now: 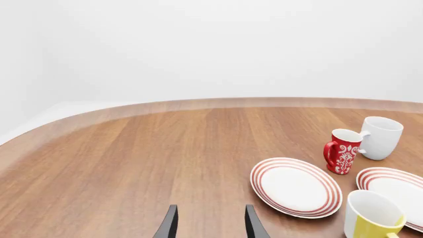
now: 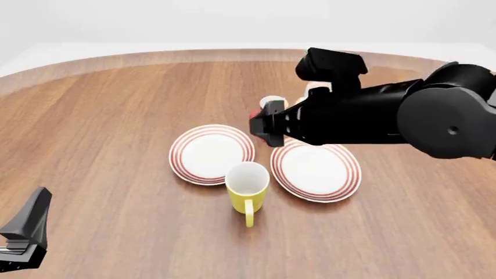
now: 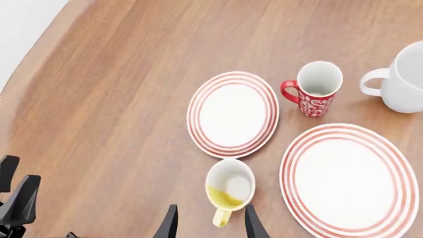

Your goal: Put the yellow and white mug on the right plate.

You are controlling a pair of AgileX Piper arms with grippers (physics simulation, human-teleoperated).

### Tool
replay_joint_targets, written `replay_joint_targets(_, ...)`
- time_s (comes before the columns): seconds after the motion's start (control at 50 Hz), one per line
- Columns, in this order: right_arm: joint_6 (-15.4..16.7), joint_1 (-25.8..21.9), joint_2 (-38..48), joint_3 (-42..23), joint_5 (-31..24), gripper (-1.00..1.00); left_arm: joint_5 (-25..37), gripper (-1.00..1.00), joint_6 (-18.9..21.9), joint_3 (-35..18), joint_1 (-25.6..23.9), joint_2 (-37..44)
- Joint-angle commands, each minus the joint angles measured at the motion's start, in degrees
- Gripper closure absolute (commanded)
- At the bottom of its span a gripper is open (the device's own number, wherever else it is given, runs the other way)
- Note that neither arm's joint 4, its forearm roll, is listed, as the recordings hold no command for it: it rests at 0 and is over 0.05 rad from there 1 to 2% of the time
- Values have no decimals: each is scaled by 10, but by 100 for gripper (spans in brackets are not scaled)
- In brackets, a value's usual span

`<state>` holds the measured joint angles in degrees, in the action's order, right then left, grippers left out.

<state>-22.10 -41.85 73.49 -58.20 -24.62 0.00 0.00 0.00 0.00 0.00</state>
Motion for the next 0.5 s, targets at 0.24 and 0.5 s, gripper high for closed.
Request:
replay_joint_targets(0.24, -16, 10, 39, 46, 67, -100, 0, -100, 0, 0, 0, 0)
replay_joint_targets(0.5, -34, 4, 51, 85, 105, -100, 0, -100, 0, 0, 0, 0)
